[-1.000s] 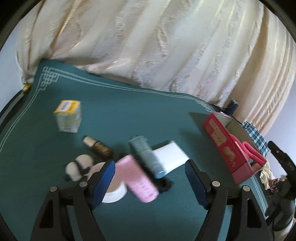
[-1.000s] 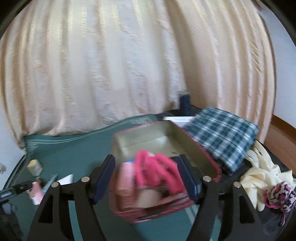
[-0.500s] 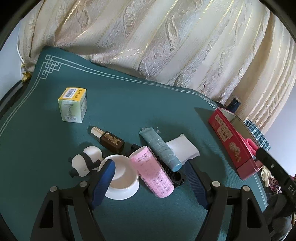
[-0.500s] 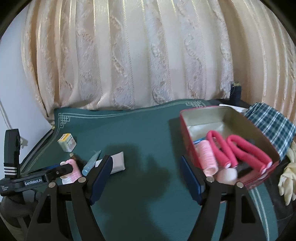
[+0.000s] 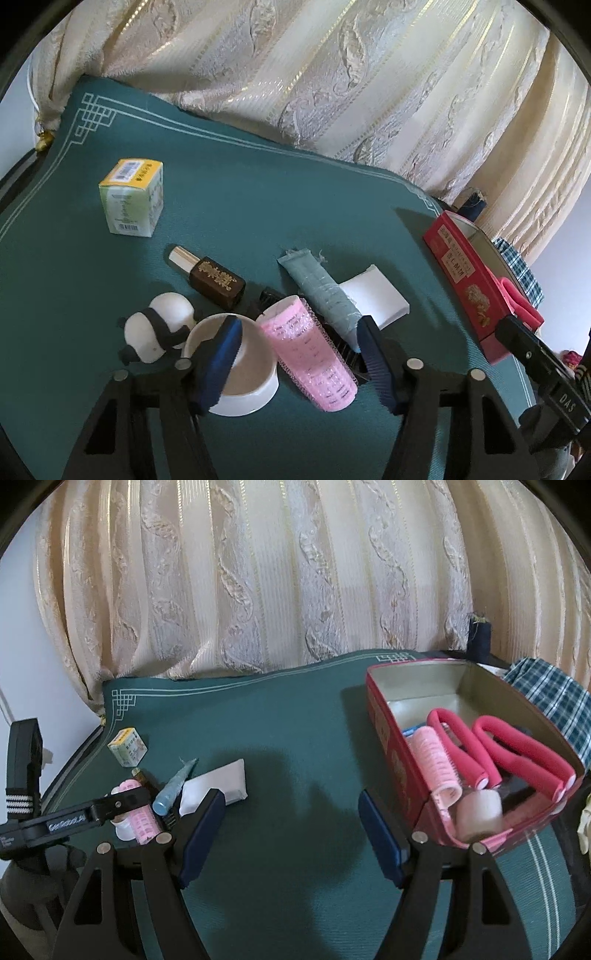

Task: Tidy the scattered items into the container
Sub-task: 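Grasp another pink mesh roller with the left gripper, then grasp the blue-grey tube with the right gripper while the left gripper holds the roller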

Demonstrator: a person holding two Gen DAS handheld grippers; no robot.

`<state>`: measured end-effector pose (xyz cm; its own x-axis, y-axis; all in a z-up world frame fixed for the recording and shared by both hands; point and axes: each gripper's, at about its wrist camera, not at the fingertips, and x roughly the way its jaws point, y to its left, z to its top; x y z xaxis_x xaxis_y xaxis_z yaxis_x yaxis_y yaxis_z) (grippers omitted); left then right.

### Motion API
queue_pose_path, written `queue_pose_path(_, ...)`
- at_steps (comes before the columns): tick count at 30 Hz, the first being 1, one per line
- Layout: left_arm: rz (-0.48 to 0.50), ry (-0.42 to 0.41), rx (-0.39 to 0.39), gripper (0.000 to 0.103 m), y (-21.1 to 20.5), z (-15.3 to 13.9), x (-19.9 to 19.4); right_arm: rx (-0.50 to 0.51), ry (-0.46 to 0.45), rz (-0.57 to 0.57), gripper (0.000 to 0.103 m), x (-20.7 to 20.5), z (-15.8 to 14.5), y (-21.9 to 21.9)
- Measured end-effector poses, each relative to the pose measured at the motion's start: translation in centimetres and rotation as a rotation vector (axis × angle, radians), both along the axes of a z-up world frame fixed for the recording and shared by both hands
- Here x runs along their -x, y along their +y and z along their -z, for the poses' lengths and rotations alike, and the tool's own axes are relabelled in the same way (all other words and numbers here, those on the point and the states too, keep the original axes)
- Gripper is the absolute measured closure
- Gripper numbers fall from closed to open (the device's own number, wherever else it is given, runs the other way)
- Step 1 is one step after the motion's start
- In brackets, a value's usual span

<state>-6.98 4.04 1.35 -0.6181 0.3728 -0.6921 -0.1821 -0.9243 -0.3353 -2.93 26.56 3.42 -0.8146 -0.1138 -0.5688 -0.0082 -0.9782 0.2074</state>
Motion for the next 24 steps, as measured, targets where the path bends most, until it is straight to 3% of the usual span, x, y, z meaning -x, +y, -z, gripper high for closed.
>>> queue_pose_path(4, 0.006, -0.001, 0.009, 0.038, 0.4, 0.3, 0.1, 0.002, -0.004, -0.011, 0.025, 0.0, 0.2, -0.1)
queue_pose_path(8, 0.014, -0.009, 0.009, 0.060, 0.6, 0.8, 0.4, 0.007, -0.017, -0.017, 0.025, 0.1, 0.5, -0.1)
queue_pose_path(12, 0.032, 0.004, -0.009, 0.068, 0.6, 0.8, 0.1, -0.003, -0.023, -0.028, 0.025, 0.1, 0.6, -0.5)
queue_pose_path(24, 0.016, 0.101, -0.010, 0.072, -1.2, -1.4, -2.4, 0.056, -0.135, -0.176, 0.025, 2.3, 0.2, -3.2)
